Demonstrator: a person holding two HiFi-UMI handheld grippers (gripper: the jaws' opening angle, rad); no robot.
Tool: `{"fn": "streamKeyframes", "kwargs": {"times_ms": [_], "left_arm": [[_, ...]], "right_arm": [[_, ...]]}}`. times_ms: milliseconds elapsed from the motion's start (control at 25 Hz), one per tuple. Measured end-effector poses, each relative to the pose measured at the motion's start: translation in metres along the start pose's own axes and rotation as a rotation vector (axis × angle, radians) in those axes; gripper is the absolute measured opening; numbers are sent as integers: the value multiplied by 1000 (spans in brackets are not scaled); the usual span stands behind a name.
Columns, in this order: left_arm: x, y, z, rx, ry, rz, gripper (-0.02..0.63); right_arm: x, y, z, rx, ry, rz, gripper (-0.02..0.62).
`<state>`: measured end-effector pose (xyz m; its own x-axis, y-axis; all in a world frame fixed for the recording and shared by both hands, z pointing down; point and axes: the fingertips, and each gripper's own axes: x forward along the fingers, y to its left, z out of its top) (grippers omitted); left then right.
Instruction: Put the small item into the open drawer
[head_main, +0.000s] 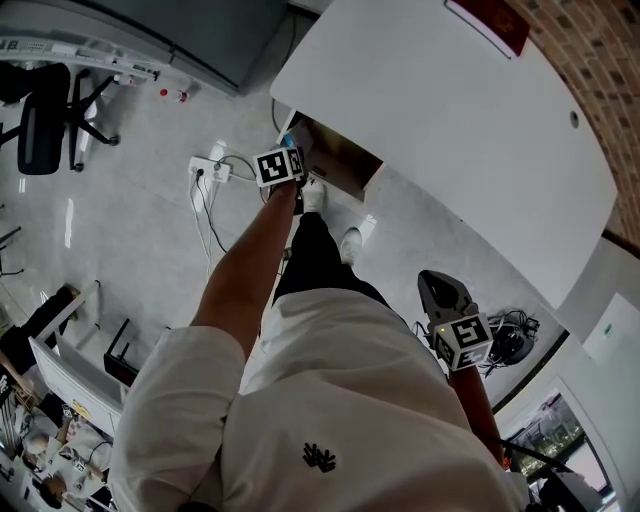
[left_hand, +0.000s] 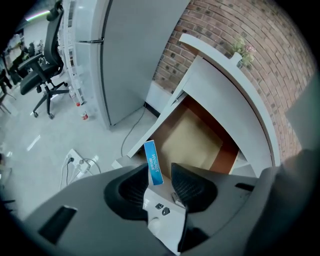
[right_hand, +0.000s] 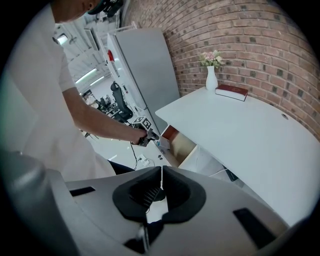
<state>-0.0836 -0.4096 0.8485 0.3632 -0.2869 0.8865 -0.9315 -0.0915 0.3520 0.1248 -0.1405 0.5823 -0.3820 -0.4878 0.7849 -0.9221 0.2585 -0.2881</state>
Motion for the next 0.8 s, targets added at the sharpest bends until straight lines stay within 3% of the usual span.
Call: {"fn": "streamKeyframes", "kwargs": {"times_ms": [800], "left_arm": [[-135, -43, -76, 69, -111, -88, 155]], "right_arm": [[-66, 32, -43, -142, -104, 74, 34]]}}
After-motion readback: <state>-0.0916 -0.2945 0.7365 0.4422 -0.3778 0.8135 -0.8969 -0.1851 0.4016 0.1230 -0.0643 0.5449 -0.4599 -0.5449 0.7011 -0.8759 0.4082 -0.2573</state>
